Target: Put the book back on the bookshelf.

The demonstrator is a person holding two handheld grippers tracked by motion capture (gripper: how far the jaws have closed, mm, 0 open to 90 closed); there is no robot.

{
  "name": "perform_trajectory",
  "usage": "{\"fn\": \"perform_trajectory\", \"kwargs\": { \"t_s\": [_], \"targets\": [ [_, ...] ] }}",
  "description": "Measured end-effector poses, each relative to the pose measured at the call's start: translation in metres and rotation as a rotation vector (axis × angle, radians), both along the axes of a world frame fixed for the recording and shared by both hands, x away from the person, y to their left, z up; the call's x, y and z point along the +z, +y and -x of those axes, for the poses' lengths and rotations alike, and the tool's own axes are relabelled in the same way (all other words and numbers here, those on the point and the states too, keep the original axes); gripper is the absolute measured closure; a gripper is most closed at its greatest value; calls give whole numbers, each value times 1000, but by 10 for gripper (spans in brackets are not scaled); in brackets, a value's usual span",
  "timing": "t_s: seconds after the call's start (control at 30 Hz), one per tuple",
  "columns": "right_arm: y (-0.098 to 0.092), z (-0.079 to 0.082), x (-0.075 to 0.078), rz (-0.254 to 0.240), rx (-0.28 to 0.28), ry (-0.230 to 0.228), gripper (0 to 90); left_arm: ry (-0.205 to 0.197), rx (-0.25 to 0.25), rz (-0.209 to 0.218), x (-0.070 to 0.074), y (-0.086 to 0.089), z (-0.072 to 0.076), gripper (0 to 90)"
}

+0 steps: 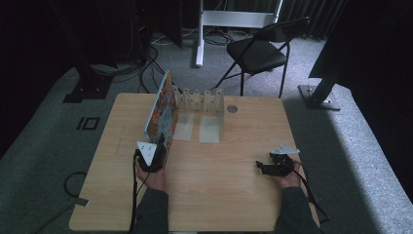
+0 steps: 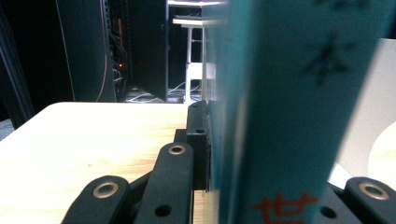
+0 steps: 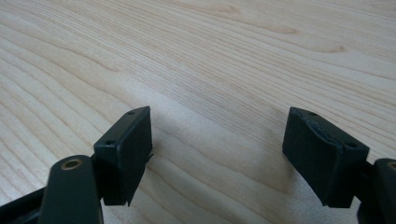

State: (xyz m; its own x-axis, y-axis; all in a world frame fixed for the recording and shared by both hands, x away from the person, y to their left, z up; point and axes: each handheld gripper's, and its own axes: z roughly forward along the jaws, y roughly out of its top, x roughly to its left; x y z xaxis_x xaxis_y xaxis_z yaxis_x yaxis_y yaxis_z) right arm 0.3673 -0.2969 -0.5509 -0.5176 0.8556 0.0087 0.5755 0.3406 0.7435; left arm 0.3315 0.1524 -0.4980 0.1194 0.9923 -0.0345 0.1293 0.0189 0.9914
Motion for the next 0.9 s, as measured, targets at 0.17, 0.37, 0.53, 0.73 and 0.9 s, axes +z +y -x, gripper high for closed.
{"fn": "perform_trajectory", "kwargs": {
  "t_s": [0.17,0.37,0.53,0.73,0.9],
  "targets": [
    [0,0,0,0,0,0,239,-8,2,-10,-1,-1,0,792],
    [0,0,0,1,0,0,239,-16,-10,-32,-1,0,2,752],
    [0,0,0,3,0,-2,239,2,-18,-33,-2,3,1,678],
    [0,0,0,2,0,-1,239,29,-51,-40,-3,5,0,626],
    [0,0,0,3,0,-1,239,41,-75,-35,-2,8,4,589]
  ]
}}
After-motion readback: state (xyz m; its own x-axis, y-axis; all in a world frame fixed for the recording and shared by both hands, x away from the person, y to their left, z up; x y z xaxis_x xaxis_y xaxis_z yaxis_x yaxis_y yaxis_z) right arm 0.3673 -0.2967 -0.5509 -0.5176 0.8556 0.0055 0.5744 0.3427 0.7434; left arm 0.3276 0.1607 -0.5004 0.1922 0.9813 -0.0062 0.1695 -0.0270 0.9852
